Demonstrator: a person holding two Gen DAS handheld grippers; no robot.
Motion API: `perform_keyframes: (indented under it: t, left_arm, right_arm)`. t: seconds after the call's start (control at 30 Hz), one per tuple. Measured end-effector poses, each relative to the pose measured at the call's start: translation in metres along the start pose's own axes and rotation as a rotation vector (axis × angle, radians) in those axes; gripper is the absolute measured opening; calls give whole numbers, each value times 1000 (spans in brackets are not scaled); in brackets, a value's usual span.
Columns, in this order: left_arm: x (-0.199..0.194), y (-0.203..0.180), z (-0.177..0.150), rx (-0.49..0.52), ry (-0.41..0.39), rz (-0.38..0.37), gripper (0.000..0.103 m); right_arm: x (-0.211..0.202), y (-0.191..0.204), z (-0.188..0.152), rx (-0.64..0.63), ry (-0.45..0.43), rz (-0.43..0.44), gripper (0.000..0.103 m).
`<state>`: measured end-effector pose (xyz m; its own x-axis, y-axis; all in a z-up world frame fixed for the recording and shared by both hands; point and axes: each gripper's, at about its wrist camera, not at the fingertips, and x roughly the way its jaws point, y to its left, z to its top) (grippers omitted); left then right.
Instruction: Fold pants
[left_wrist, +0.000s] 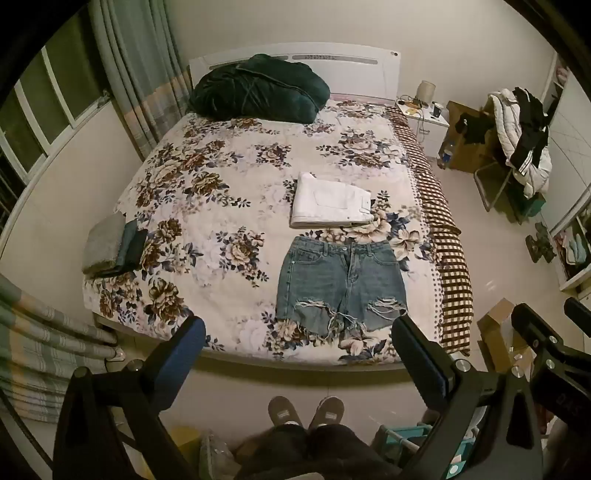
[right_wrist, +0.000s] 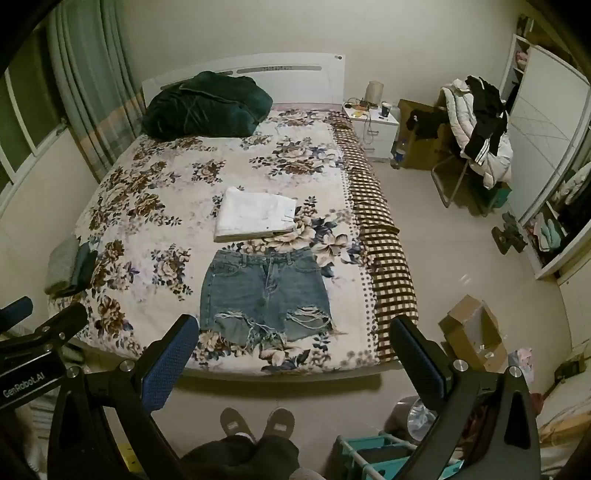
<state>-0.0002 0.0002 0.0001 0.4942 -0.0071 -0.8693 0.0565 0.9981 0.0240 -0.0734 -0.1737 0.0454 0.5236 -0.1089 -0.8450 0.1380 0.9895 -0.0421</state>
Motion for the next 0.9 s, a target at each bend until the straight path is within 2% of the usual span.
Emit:
perform_keyframes:
  t: [0.9]
  left_arm:
    - [-2,-8,4,2,12,-11,103]
  right_arm:
    - [-2,2,1,-4,17,-5,103]
